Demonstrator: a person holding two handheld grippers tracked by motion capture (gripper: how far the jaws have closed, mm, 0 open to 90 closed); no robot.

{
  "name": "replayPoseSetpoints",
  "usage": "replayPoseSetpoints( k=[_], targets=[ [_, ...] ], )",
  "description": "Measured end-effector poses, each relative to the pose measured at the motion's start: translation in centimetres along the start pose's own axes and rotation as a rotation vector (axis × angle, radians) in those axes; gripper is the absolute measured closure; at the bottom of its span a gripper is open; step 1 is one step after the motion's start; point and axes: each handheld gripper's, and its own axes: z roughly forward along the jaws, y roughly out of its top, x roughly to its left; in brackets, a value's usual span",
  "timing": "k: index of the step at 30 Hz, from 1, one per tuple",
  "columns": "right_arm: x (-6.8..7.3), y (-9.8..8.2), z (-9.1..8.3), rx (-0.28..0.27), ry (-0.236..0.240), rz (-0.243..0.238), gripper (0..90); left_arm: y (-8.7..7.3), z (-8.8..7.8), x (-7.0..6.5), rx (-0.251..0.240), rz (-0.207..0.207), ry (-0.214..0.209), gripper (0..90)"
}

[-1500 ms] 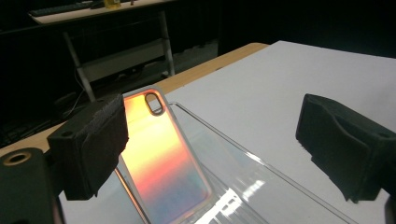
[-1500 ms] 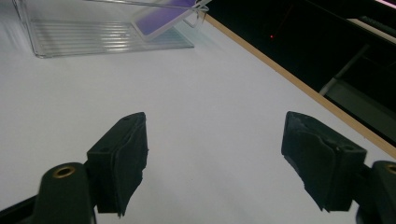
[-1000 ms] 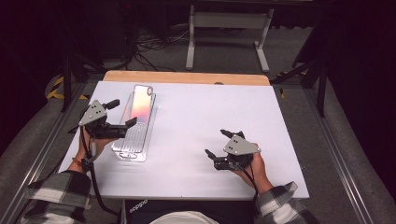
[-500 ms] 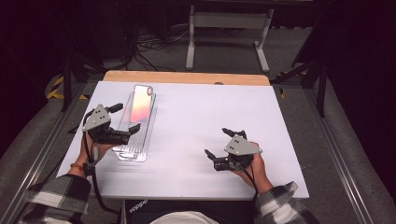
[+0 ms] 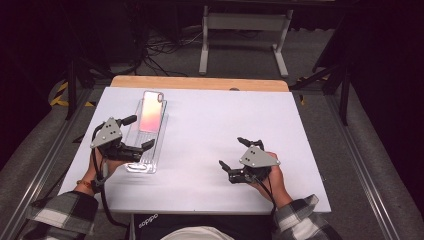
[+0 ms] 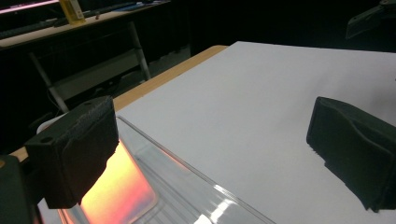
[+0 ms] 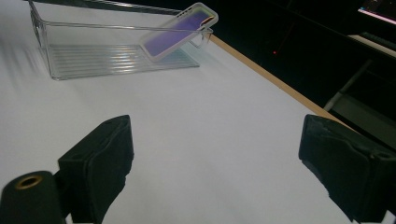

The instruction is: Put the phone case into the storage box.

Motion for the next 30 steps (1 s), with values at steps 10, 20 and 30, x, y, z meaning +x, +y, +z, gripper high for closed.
replayPoseSetpoints(
  k=[10, 20, 30],
  targets=[
    [0.1, 0.1, 0.0, -0.006, 0.0, -0.007, 11.3, 0.2, -0.4, -1.0, -0.029, 0.014, -0.031, 4.0],
    [0.3, 0.1, -0.1, -0.005, 0.003, -0.016, 11.7, 0.4, -0.5, -2.2, -0.042, 0.039, -0.057, 5.5],
    [0.4, 0.1, -0.1, 0.0, 0.008, -0.024, 11.8, 0.2, -0.6, -2.8, -0.044, 0.037, -0.059, 5.3]
  ],
)
